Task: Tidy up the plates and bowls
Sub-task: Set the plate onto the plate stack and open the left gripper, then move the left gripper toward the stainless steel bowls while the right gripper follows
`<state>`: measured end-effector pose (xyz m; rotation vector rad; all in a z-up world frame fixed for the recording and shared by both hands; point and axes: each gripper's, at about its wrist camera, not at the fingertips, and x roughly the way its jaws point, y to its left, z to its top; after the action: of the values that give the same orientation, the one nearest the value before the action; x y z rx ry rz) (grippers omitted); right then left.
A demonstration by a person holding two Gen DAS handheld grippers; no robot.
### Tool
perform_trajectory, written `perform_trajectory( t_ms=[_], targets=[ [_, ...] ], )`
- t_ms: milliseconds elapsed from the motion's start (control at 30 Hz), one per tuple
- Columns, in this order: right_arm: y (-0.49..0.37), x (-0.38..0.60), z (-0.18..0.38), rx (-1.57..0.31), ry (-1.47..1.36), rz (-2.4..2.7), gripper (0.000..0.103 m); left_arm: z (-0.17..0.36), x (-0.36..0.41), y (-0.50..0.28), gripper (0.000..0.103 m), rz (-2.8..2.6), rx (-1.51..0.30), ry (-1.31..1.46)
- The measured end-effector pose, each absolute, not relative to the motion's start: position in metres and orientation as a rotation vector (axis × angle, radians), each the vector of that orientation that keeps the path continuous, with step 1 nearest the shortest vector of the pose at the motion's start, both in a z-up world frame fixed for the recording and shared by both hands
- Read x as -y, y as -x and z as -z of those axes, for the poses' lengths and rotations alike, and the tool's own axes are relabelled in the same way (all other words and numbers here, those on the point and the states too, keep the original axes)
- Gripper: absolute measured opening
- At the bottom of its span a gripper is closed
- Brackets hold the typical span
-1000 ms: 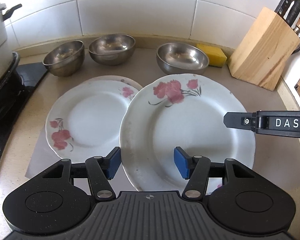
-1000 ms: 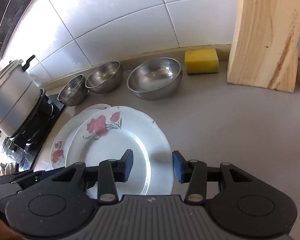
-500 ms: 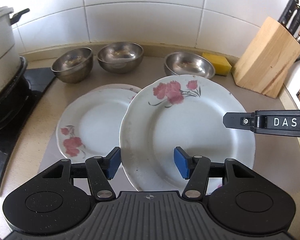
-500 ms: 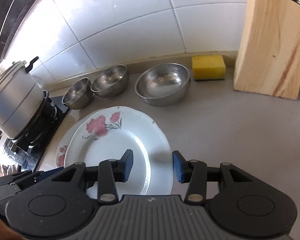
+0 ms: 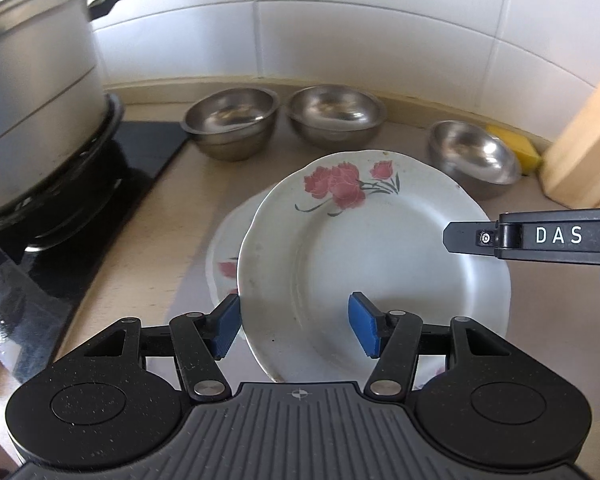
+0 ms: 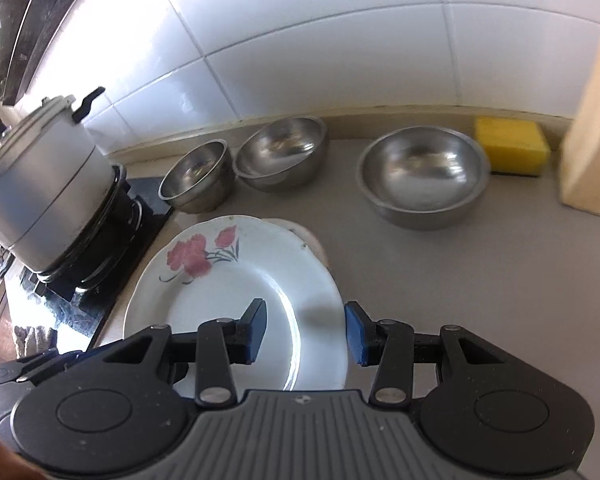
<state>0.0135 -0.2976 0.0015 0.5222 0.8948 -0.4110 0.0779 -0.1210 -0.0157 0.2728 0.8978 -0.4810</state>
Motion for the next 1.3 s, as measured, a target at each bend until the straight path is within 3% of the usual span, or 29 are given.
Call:
perform_trajectory(
  t_ms=[700, 933, 1300],
  targets=[
    [-0.079, 0.288, 0.041, -0.95, -0.468, 0.544, 0.023, 0.049, 0.116, -0.15, 0.062, 0.589, -0.947, -0.278],
    [-0.086, 0.281, 0.04, -0.946, -0.366, 0.577, 0.025, 0.045, 0.105, -0.159, 0.053, 0.625, -0.949, -0.198],
    [-0.079, 0.265, 0.02, -0.889, -0.294, 0.548, 0.025, 0.025, 0.094, -0.146, 0.053, 0.584, -0.852, -0.211]
  ],
)
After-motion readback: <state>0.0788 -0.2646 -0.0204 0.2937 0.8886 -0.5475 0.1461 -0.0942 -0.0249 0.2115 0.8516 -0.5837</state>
